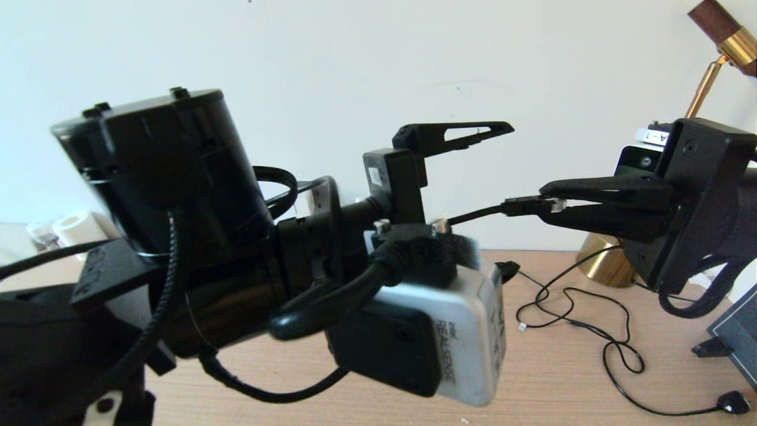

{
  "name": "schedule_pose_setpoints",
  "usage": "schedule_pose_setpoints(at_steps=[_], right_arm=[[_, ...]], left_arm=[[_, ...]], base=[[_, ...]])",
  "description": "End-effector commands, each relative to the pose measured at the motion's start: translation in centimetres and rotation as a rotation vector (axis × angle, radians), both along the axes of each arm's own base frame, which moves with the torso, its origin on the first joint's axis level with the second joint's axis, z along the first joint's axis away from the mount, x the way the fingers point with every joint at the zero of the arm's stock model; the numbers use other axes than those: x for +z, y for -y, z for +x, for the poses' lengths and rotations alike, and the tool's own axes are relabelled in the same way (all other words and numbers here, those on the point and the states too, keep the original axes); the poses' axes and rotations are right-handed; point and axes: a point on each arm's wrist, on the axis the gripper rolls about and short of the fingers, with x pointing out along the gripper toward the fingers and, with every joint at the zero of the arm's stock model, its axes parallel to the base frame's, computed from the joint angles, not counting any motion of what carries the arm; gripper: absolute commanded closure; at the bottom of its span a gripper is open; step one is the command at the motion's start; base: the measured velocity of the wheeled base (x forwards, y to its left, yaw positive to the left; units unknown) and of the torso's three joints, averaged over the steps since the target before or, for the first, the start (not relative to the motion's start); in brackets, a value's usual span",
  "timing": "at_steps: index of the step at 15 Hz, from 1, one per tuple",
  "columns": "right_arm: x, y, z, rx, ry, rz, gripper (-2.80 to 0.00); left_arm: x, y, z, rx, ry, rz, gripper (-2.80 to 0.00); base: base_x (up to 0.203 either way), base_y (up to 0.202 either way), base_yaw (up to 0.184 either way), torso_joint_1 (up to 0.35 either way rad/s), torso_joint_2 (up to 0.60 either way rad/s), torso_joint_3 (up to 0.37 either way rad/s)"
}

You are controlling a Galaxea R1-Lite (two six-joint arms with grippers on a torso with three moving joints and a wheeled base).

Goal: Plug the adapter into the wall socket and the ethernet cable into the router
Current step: Hand it to the other hand

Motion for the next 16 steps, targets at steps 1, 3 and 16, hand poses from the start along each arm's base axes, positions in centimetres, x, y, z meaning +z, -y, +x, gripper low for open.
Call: schedule_pose_setpoints(at_steps=[1,3,16], right_arm=[[-0.1,0.0,0.0,0.006,-0.012,0.001,0.00],[-0.2,0.0,0.0,0.008,-0.014,0.000,0.00],[-0.4,-0.2,0.0,0.027,-0.023,-0.002,0.00]], left_arm=[[-0.1,0.1,0.1,-0.003,0.012,0.003,-2.80],[-0.1,0.1,0.1,-0.003,0.010,0.006,-2.80],[-0.5,1.7,0.1,-0.029,0.011,0.003,0.00]], base=[[0.000,0.000,0.000,0.000,0.00,0.000],[0.000,0.000,0.000,0.000,0.00,0.000],[0.000,0.000,0.000,0.000,0.00,0.000]])
